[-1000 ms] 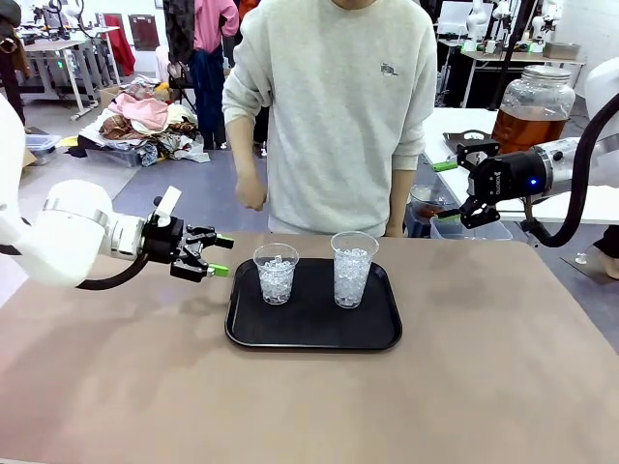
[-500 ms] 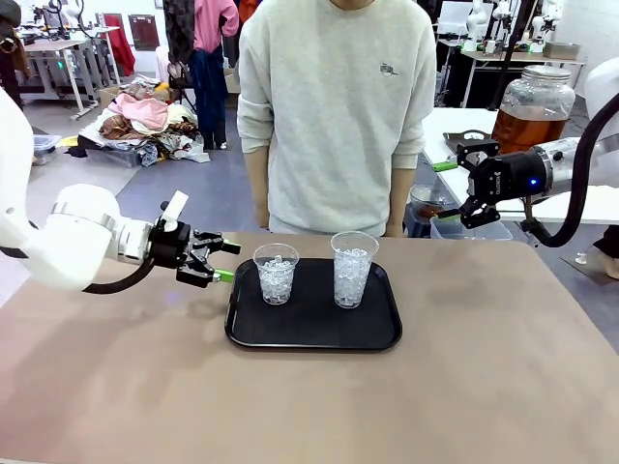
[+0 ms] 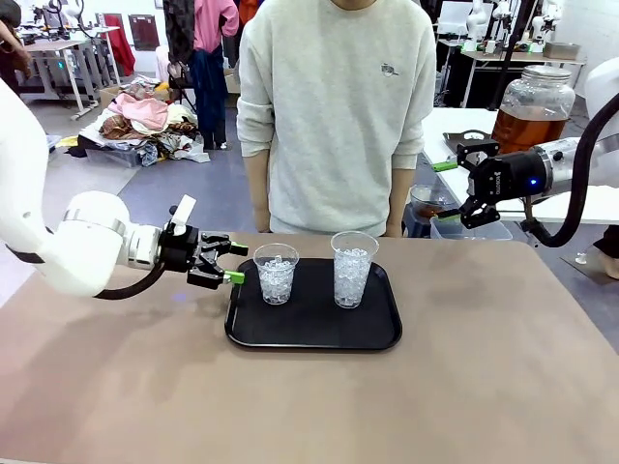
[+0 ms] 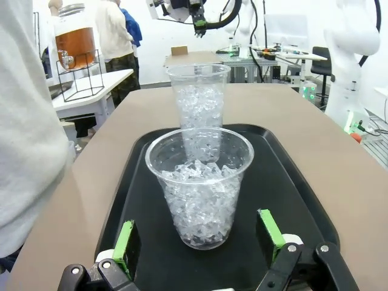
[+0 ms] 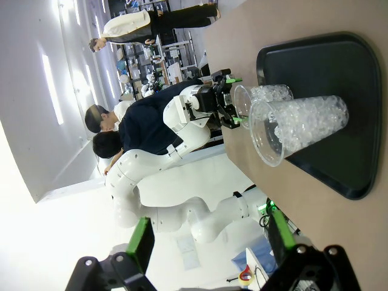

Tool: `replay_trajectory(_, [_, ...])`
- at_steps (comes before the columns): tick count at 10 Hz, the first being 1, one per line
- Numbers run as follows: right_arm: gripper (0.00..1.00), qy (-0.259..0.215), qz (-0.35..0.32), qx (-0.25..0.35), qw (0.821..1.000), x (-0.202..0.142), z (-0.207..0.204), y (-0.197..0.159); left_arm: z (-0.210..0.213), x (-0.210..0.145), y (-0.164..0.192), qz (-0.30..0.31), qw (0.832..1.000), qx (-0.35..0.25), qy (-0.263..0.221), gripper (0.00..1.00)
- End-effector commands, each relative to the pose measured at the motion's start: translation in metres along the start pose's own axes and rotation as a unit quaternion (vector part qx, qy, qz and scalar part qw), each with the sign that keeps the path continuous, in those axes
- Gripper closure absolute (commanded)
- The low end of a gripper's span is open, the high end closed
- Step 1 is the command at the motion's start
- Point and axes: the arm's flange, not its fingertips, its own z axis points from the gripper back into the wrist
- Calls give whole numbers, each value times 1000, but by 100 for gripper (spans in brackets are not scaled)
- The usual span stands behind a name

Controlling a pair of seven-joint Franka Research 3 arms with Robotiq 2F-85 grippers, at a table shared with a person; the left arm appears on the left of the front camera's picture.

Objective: Pour the drink into the iced cup.
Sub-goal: Pick up the iced cup indicated by the human and present it to them.

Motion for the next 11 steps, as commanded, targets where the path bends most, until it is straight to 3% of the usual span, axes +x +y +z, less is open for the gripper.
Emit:
replay_trajectory(1, [0,0,0,1,1000,-1,0,0,-8,-4,4,-15,1000,15,-7,0])
replay_trajectory(11, [0,0,0,1,1000,-1,0,0,-20,-18,6,-3,1000,-10,-9,0])
